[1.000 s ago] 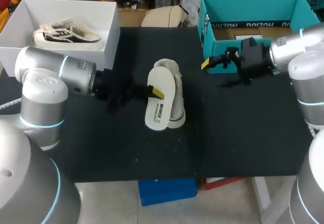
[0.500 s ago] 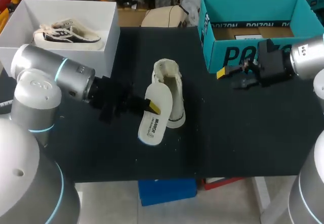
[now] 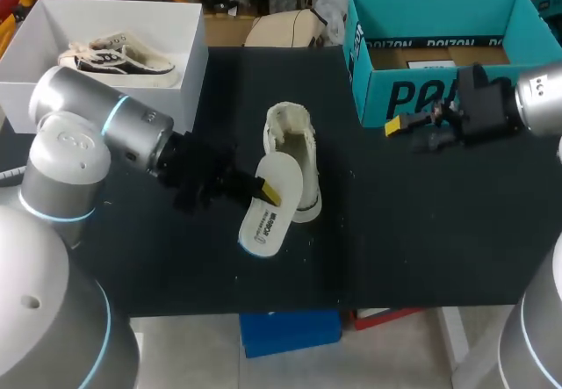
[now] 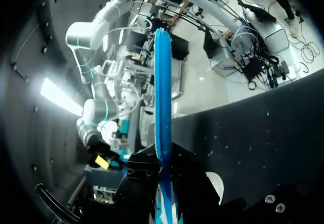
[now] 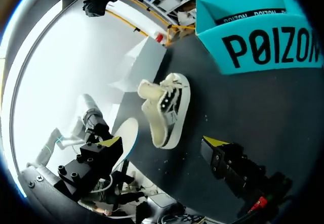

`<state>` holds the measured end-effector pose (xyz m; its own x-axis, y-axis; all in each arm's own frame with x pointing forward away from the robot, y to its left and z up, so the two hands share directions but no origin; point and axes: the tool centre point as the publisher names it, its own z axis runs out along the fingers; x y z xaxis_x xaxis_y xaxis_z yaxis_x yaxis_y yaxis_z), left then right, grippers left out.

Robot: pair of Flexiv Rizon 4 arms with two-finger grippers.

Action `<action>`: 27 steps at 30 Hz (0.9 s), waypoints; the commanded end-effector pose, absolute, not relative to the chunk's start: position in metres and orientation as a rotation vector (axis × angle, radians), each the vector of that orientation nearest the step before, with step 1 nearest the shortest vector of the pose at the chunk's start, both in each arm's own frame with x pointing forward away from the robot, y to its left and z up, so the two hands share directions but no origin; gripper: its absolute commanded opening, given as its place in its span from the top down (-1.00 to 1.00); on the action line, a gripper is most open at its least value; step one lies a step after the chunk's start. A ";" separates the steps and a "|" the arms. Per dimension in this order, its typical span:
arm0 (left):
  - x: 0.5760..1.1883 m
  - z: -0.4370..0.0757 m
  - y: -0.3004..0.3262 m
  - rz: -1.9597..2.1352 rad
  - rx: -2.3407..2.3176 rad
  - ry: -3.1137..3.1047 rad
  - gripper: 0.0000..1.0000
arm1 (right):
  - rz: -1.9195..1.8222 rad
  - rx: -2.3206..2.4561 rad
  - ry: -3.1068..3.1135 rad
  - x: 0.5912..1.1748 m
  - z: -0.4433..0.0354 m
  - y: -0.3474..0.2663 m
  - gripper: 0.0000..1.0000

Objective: Take the shoe out of the shoebox, open the shoe tongue, remove and reinsert the insole, then place the shoe into the shoebox

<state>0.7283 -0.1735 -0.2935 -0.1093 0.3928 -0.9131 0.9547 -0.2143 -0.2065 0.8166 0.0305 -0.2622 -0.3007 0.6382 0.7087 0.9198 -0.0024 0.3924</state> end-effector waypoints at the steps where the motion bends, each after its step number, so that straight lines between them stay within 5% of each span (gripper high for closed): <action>1: 0.729 -0.295 -0.176 -1.328 1.628 1.499 1.00 | -1.246 -1.613 -2.051 0.801 -0.259 0.031 -1.00; 27: 0.715 -0.317 -0.186 -1.446 1.781 1.687 1.00 | -1.264 -1.586 -2.141 0.776 -0.262 0.029 -1.00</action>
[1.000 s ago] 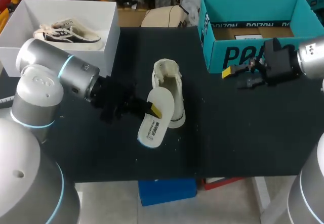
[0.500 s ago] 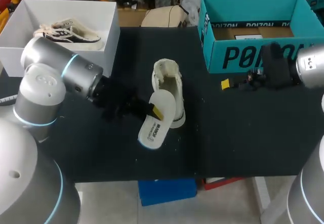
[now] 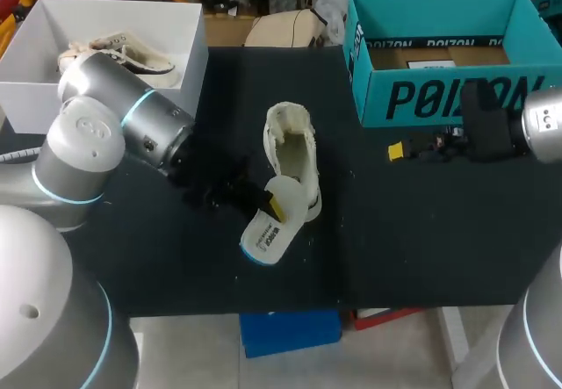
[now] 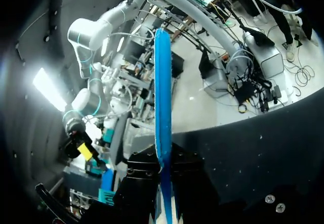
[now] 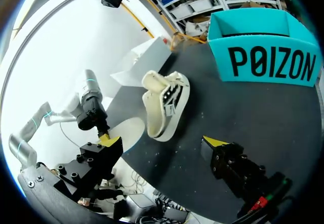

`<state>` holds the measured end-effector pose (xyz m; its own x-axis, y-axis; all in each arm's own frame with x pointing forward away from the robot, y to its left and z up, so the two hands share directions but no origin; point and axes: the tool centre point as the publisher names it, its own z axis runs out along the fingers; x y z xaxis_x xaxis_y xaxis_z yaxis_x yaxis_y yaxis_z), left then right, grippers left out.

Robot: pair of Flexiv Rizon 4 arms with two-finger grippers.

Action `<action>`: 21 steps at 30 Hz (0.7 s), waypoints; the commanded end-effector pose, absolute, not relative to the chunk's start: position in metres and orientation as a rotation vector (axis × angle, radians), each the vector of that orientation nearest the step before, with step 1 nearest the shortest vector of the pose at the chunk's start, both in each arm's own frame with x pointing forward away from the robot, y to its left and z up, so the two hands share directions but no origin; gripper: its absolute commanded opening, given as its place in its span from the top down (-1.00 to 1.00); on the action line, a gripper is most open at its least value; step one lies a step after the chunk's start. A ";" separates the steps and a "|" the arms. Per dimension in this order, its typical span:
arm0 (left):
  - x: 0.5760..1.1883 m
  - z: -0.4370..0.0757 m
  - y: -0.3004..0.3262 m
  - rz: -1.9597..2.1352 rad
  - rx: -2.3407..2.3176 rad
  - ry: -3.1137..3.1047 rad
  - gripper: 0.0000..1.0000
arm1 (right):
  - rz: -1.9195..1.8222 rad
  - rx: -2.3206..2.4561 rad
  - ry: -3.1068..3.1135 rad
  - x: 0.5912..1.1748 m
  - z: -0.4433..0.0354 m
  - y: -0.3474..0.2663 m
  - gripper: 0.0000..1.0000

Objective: Take the shoe out of the shoebox, open the shoe tongue, remove and reinsert the insole, then place the shoe into the shoebox

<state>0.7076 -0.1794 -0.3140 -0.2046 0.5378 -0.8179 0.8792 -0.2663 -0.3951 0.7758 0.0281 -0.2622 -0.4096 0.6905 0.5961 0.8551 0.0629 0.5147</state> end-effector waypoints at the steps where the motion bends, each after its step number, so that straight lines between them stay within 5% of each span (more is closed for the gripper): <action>1: 0.715 -0.318 -0.186 -1.447 1.782 1.696 1.00 | -1.264 -1.586 -2.141 0.776 -0.262 0.029 -1.00; 21: 0.763 -0.337 -0.207 -1.398 1.782 1.808 1.00 | -1.264 -1.586 -2.141 0.776 -0.262 0.029 -1.00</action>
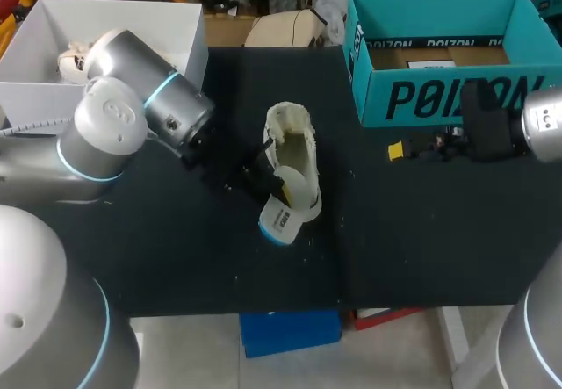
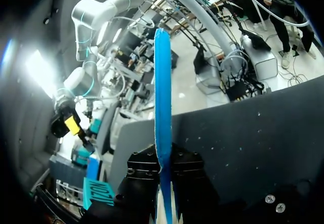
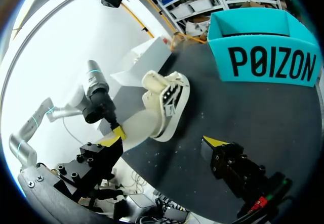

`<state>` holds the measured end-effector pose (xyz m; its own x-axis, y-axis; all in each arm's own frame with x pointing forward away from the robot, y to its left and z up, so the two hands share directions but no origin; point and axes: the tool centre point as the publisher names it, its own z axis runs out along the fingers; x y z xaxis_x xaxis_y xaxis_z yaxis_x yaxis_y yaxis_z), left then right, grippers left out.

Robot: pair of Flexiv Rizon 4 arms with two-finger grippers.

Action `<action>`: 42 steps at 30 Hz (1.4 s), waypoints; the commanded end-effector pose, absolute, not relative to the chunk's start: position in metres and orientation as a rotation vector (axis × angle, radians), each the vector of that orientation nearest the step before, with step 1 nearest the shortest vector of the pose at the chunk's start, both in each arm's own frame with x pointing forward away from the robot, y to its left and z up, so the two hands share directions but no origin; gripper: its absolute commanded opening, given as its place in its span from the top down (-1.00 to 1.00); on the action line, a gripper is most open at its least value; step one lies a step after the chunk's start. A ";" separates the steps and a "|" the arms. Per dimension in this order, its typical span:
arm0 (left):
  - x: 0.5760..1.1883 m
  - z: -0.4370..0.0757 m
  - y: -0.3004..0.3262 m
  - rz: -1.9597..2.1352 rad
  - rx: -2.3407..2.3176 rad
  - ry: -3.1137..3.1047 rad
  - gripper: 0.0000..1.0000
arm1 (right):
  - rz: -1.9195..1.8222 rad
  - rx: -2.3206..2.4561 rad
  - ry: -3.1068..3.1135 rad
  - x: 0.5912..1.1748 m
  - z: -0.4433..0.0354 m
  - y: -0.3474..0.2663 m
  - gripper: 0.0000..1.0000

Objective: Take the shoe out of the shoebox, open the shoe tongue, remove and reinsert the insole, then place the shoe into the shoebox

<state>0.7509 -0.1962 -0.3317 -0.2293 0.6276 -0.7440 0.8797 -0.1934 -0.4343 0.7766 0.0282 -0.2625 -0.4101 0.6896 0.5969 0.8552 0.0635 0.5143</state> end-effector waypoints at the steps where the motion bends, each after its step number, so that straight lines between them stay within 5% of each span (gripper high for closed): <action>1: 0.765 -0.338 -0.208 -1.398 1.783 1.810 1.00 | -1.264 -1.586 -2.141 0.776 -0.262 0.029 -1.00; 41: 0.858 -0.379 -0.221 -1.164 1.715 1.983 1.00 | -1.264 -1.586 -2.141 0.776 -0.262 0.029 -1.00; 42: 0.858 -0.379 -0.221 -1.169 1.708 1.983 0.68 | -1.264 -1.586 -2.141 0.776 -0.262 0.029 -1.00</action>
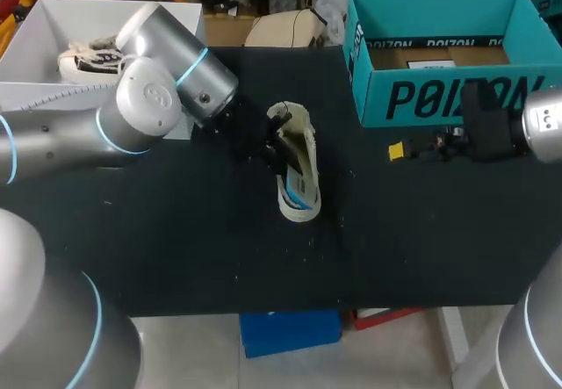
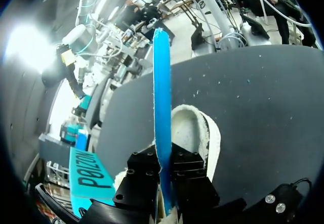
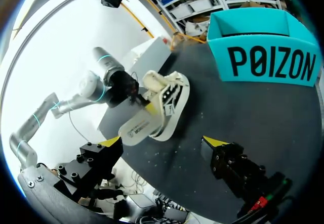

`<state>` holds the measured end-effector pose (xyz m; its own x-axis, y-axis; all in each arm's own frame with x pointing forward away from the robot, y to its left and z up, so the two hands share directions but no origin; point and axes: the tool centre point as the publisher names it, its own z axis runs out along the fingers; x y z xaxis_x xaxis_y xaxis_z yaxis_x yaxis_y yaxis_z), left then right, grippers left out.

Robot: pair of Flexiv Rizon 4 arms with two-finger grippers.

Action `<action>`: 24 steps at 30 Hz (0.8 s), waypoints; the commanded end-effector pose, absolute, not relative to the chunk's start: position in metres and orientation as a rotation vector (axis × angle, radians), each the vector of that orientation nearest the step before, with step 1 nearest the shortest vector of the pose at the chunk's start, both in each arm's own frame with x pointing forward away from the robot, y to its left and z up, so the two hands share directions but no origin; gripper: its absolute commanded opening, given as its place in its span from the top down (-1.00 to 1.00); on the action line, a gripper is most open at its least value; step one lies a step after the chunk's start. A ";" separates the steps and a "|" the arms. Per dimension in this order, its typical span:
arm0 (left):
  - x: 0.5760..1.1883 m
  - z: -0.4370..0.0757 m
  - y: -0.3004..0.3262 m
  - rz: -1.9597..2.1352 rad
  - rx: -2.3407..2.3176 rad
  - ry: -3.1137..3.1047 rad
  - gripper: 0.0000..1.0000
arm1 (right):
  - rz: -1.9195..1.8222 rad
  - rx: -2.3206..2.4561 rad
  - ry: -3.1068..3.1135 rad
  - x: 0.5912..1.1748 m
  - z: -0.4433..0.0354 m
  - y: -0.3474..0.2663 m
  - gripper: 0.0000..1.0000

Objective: Take the shoe out of the shoebox, open the shoe tongue, remove and reinsert the insole, then place the shoe into the shoebox

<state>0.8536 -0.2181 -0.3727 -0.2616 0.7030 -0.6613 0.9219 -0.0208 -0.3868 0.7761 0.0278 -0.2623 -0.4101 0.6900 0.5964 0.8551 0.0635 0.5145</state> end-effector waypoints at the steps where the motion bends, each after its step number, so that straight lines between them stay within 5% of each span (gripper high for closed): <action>1: 0.858 -0.378 -0.222 -1.177 1.705 1.978 0.40 | -1.264 -1.586 -2.141 0.776 -0.262 0.029 -1.00; 6: 0.845 -0.371 -0.221 -1.220 1.709 1.949 -0.34 | -1.264 -1.586 -2.141 0.776 -0.262 0.029 -1.00; 14: 0.818 -0.352 -0.211 -1.234 1.730 1.909 0.00 | -1.264 -1.586 -2.141 0.776 -0.262 0.029 -1.00; 24: 0.796 -0.338 -0.207 -1.224 1.796 1.882 0.12 | -1.264 -1.586 -2.141 0.776 -0.262 0.029 -1.00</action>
<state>0.8013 -0.2094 -0.3439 -0.2021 0.6855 -0.6994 0.9117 -0.1292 -0.3900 0.7759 0.0277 -0.2623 -0.4100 0.6902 0.5963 0.8551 0.0633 0.5146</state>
